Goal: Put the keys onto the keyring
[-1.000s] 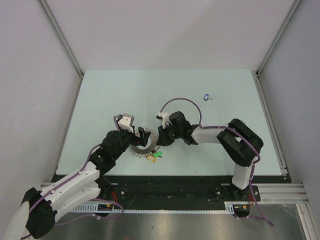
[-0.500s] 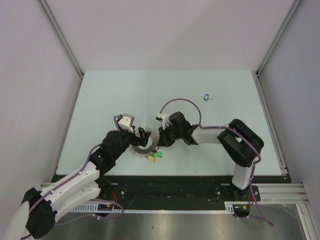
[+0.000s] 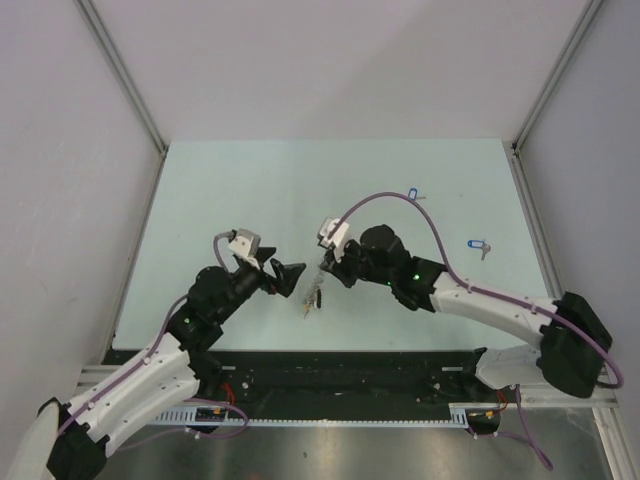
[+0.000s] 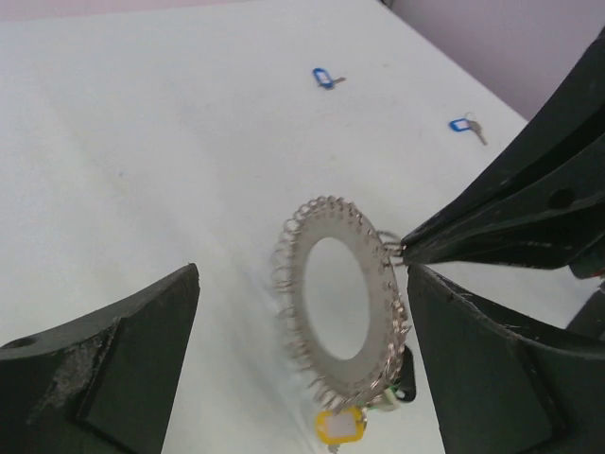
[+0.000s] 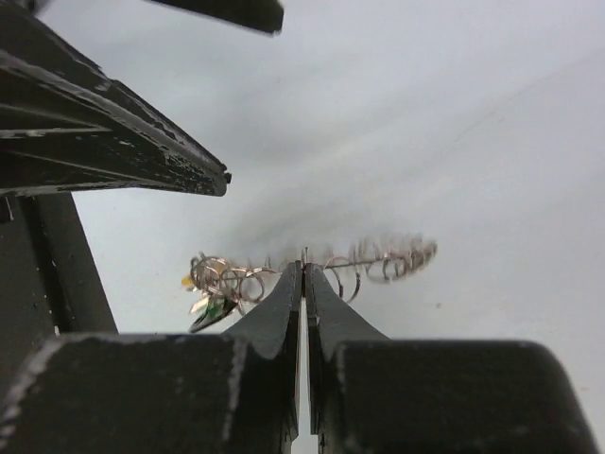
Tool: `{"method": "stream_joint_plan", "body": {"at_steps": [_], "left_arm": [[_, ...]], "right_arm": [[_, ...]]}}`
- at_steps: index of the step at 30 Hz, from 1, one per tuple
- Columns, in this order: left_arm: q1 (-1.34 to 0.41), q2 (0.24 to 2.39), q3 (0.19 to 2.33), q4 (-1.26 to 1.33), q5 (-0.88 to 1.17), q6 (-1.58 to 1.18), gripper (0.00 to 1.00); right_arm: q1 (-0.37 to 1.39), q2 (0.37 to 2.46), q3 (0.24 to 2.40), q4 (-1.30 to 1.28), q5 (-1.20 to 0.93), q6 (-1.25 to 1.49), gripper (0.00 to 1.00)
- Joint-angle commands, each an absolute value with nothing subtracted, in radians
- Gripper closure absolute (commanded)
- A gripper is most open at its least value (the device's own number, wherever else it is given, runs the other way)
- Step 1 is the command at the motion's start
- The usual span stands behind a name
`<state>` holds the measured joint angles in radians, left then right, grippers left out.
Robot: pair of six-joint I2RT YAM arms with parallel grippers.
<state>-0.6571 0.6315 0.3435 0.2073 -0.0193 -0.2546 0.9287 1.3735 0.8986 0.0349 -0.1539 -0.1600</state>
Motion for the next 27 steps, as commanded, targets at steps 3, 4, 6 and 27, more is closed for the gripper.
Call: {"method": "stream_joint_plan", "body": {"at_steps": [3, 4, 6, 27], "left_arm": [[-0.661, 0.601, 0.455, 0.2, 0.17, -0.227, 0.05], [-0.661, 0.601, 0.466, 0.192, 0.211, -0.222, 0.05], [-0.661, 0.613, 0.505, 0.169, 0.257, -0.213, 0.05], [-0.661, 0.874, 0.838, -0.081, 0.738, 0.225, 0.24]], "right_arm": [[0.928, 1.123, 0.779, 0.276, -0.124, -0.255, 1.0], [0.925, 1.102, 0.761, 0.282, -0.136, -0.264, 1.0], [0.919, 1.054, 0.746, 0.296, -0.164, -0.259, 1.0], [0.707, 0.868, 0.597, 0.479, -0.644, -0.005, 1.0]]}}
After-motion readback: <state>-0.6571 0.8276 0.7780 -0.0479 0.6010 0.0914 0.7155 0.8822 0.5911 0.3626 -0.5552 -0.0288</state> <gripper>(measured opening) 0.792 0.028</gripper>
